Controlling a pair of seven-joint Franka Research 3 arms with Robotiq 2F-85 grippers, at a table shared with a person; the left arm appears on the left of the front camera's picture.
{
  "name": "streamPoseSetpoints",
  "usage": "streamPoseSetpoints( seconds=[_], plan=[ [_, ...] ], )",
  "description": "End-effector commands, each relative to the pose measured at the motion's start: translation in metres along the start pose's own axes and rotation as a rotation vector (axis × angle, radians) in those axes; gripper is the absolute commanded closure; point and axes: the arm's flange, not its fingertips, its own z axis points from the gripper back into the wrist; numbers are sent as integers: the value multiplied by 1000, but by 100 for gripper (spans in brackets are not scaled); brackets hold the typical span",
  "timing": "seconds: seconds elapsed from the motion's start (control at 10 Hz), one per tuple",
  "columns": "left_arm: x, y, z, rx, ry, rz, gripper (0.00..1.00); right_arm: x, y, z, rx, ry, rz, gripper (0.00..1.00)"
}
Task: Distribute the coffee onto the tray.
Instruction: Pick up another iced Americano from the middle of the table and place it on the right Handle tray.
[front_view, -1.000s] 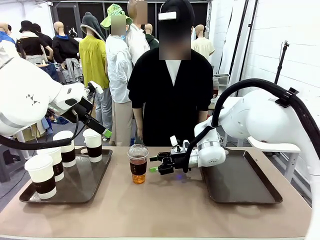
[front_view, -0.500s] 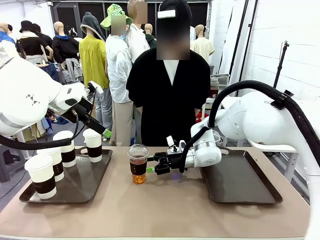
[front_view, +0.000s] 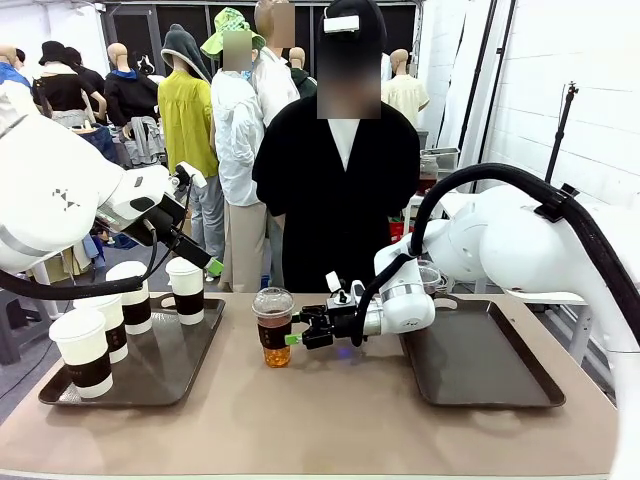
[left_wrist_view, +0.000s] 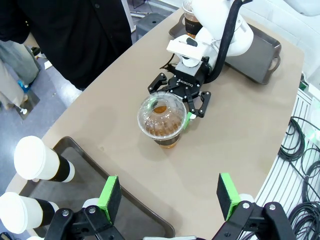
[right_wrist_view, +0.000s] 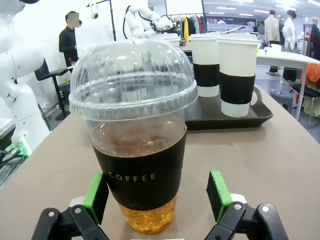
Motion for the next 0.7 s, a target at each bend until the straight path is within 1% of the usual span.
streamPoseSetpoints(
  seconds=[0.0, 0.1, 0.3, 0.6],
  plan=[
    [0, 1, 1, -2, 2, 7, 0, 1, -11, -12, 35, 6, -29, 0],
    [0, 1, 1, -2, 2, 7, 0, 1, -10, -14, 39, 9, -31, 0],
    [0, 1, 1, -2, 2, 7, 0, -1, -7, -24, 85, 20, -46, 0],
    [0, 1, 1, -2, 2, 7, 0, 4, 5, -32, 129, 28, -37, 0]
  ],
)
